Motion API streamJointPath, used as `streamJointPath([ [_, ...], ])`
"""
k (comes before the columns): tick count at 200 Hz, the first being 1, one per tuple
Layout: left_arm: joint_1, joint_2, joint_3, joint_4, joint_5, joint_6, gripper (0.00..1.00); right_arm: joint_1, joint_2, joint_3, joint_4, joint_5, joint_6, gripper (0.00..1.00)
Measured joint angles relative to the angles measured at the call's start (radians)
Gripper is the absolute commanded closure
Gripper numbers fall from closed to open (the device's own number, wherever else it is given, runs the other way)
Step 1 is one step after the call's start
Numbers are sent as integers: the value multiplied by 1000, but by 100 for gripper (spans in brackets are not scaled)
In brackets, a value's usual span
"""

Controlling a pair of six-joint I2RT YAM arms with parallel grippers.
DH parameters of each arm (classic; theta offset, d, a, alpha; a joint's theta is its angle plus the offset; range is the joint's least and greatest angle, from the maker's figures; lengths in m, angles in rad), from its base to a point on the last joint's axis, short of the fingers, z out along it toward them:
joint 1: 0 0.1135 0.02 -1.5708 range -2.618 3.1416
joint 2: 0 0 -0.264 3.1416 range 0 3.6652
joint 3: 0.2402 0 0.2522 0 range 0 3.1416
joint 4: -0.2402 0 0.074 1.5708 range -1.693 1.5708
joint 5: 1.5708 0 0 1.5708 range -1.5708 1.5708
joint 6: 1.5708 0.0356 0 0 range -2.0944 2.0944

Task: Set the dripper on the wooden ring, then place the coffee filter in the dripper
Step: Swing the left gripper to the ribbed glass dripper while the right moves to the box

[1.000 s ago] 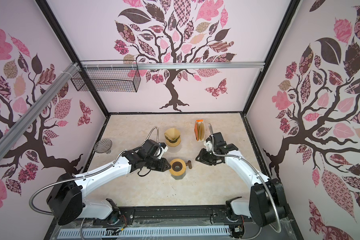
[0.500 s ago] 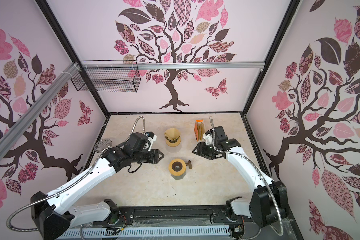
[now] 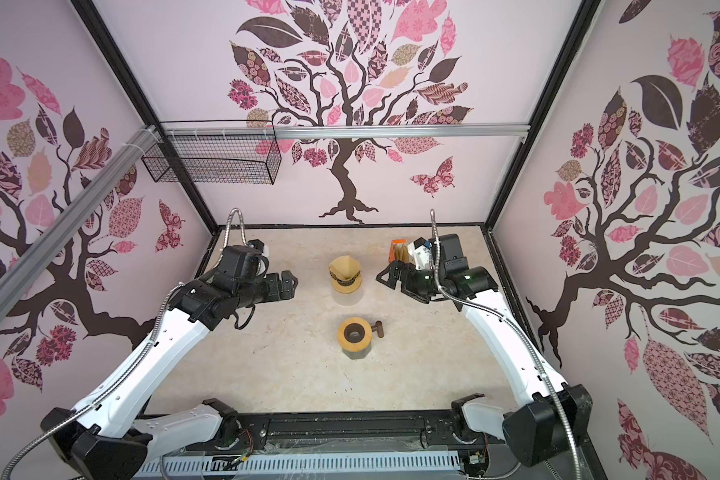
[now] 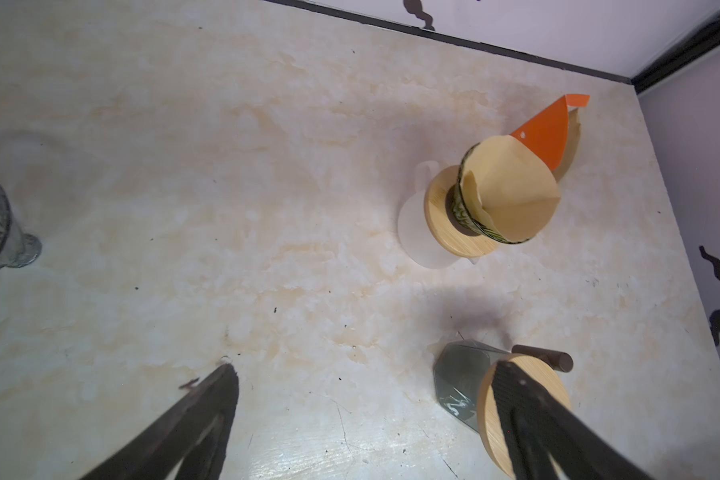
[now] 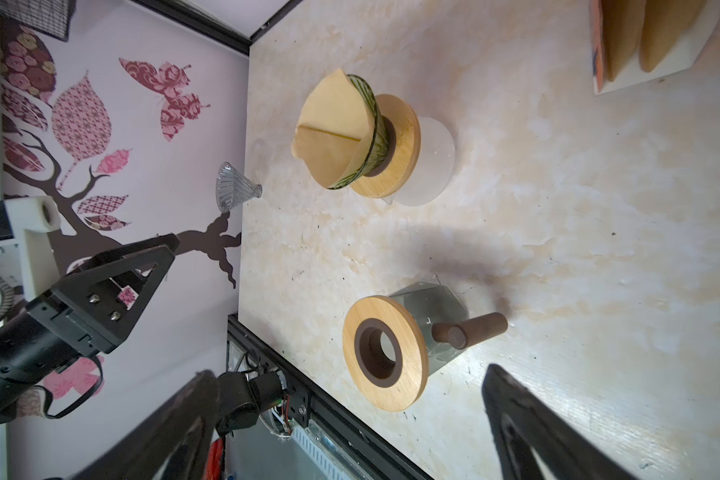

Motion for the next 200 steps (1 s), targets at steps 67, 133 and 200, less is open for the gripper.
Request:
streamJointPath([
  [67, 366, 14, 5, -10, 48, -131, 2, -22, -31, 122, -97, 163, 51, 0],
  [133, 686, 179, 22, -5, 139, -313, 4, -24, -32, 94, -71, 79, 68, 0],
  [200, 746, 290, -10, 64, 59, -520, 20, 23, -23, 55, -65, 33, 67, 0],
])
